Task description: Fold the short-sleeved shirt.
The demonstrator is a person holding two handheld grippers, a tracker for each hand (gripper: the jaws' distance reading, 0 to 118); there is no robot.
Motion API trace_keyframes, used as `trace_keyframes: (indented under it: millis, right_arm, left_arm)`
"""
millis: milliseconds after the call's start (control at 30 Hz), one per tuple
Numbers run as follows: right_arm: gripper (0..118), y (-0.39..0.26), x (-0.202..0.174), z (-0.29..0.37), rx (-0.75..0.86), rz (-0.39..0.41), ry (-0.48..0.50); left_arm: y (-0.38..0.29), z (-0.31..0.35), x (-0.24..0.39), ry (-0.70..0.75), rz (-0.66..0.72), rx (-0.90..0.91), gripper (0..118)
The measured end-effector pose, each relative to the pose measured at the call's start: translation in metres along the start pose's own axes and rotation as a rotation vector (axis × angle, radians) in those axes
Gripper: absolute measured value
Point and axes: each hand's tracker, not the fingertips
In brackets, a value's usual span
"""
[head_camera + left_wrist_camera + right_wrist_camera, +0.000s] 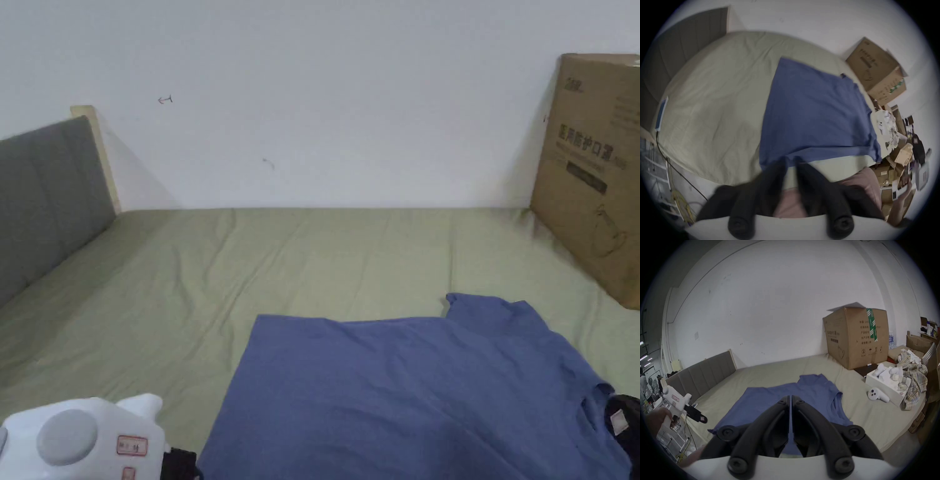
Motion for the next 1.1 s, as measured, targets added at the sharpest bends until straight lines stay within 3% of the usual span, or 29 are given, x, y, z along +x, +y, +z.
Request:
trace_keyframes:
  millis: [33,67,233,300,333,367,400,467,600,667,700,733,767,800,867,900,1033,1067,1100]
  right_arm:
    - [4,-0.003,0.000,-0.002,-0.022,0.002,0.004]
    - [4,-0.005,0.000,-0.003,-0.038,0.002,0.009]
    - [4,-0.013,-0.003,-0.009,-0.101,0.018,0.020]
    - [4,-0.016,-0.003,-0.012,-0.119,0.023,0.027]
    - [4,-0.017,-0.004,-0.014,-0.126,0.025,0.030]
    - [4,-0.018,-0.004,-0.015,-0.133,0.027,0.031]
    - [4,-0.020,-0.005,-0.015,-0.139,0.029,0.031]
    - [4,-0.021,-0.002,-0.015,-0.151,0.033,0.028]
    - [4,-0.016,0.017,-0.013,-0.153,0.030,-0.033]
    - [4,-0.009,0.040,-0.014,-0.181,-0.032,-0.068]
    - [9,-0.006,0.051,-0.017,-0.222,-0.064,-0.065]
    - [35,-0.005,0.066,-0.024,-0.291,-0.101,-0.060]
    - [95,-0.007,0.081,-0.034,-0.395,-0.131,-0.099]
    - [117,-0.013,0.094,-0.042,-0.493,-0.158,-0.116]
    - [118,-0.032,0.118,-0.054,-0.640,-0.206,-0.118]
    - [118,-0.043,0.126,-0.060,-0.689,-0.213,-0.165]
    - [114,-0.081,0.138,-0.078,-0.891,-0.116,-0.215]
    - [97,-0.086,0.136,-0.080,-0.919,-0.096,-0.200]
    - [67,-0.088,0.134,-0.080,-0.935,-0.081,-0.178]
  left_arm:
    - [0.000,-0.013,-0.008,0.017,0.029,0.000,90]
    - [-0.001,-0.027,-0.012,0.002,0.053,-0.019,116]
    - [-0.012,-0.065,-0.009,0.106,-0.014,-0.055,108]
    - [-0.017,-0.080,-0.003,0.129,-0.080,-0.088,79]
    - [-0.022,-0.085,0.002,0.192,-0.134,-0.073,75]
    - [-0.028,-0.082,0.003,0.244,-0.192,-0.032,62]
    - [-0.031,-0.074,0.006,0.199,-0.204,0.007,33]
    - [-0.035,-0.058,0.014,0.155,-0.247,0.094,5]
    - [-0.047,-0.025,0.028,0.112,-0.221,0.252,4]
    - [-0.048,-0.017,0.030,0.113,-0.219,0.239,4]
    - [-0.047,-0.016,0.031,0.105,-0.216,0.233,4]
    - [-0.046,-0.016,0.031,0.090,-0.210,0.223,4]
    - [-0.045,-0.015,0.031,0.077,-0.203,0.220,4]
    - [-0.045,-0.013,0.031,0.069,-0.196,0.226,4]
    - [-0.046,-0.010,0.032,0.062,-0.185,0.244,4]
    - [-0.046,-0.009,0.034,0.062,-0.183,0.244,4]
    - [-0.048,-0.011,0.037,0.077,-0.192,0.230,4]
    - [-0.050,-0.012,0.037,0.083,-0.198,0.219,4]
    - [-0.051,-0.013,0.037,0.092,-0.202,0.211,4]
